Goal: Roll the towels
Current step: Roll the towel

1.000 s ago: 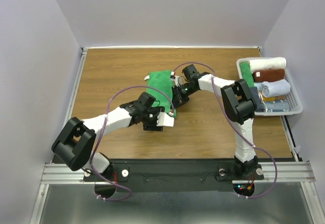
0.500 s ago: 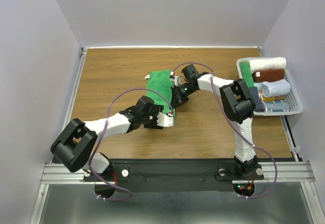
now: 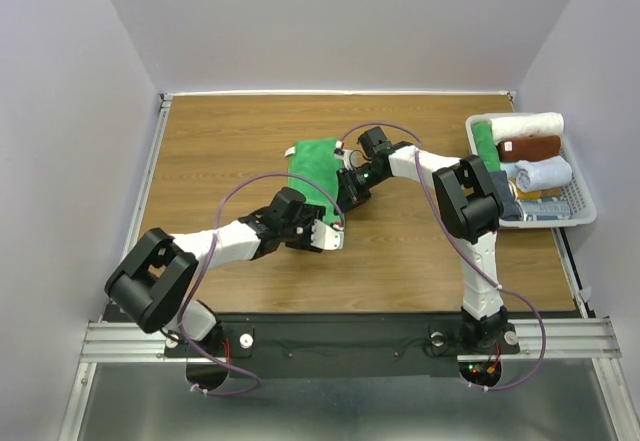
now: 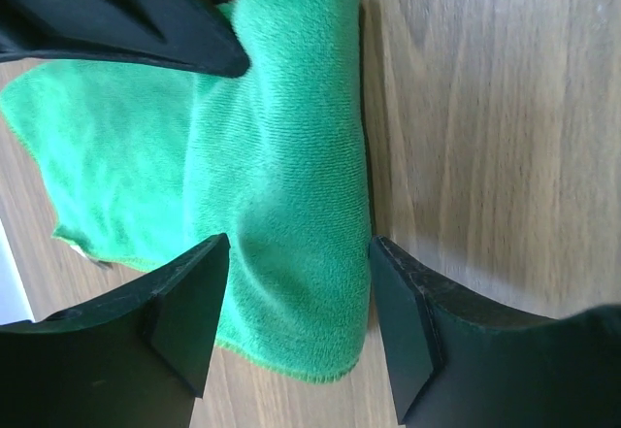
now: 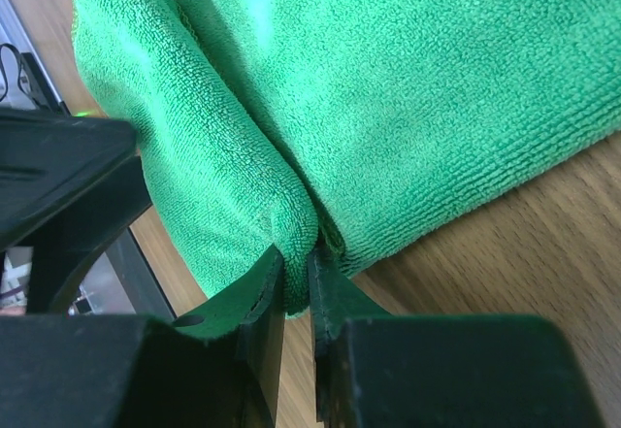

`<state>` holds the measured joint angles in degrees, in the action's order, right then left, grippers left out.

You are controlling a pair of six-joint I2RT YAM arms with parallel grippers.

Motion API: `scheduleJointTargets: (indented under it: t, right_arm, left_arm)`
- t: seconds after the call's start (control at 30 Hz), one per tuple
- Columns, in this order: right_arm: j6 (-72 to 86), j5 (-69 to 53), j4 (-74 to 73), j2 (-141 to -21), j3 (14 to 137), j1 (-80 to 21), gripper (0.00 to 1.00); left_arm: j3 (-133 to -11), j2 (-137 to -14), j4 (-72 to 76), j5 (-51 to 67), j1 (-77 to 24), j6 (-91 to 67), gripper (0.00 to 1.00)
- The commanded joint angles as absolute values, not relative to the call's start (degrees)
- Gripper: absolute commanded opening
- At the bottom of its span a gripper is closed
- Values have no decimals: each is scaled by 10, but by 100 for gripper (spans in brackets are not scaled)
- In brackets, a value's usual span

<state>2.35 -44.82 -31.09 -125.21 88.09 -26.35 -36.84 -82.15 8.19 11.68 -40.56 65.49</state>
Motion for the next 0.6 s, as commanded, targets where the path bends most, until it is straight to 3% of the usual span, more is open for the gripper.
scheduleJointTargets:
  t: [0.0, 0.27, 0.3, 0.4, 0.5, 0.57]
  right_arm:
    - [5, -415, -306, -1269, 893, -270, 18]
    - [4, -414, -310, -1272, 896, -270, 18]
    - [5, -416, -309, -1269, 896, -270, 18]
    - [5, -410, -309, -1250, 892, -270, 19]
    - [9, -410, -308, -1224, 874, -263, 29]
    - [9, -421, -307, -1196, 864, -248, 41]
  left_arm:
    - [-362, -853, 119, 99, -408, 677, 69]
    - [-382, -890, 97, 87, -408, 673, 54]
    - [-391, -892, 55, 105, -408, 672, 43]
    - [-437, -901, -30, 141, -408, 648, 26]
    - [-476, -910, -118, 197, -407, 607, 19]
    - [-501, -919, -181, 224, -408, 595, 17]
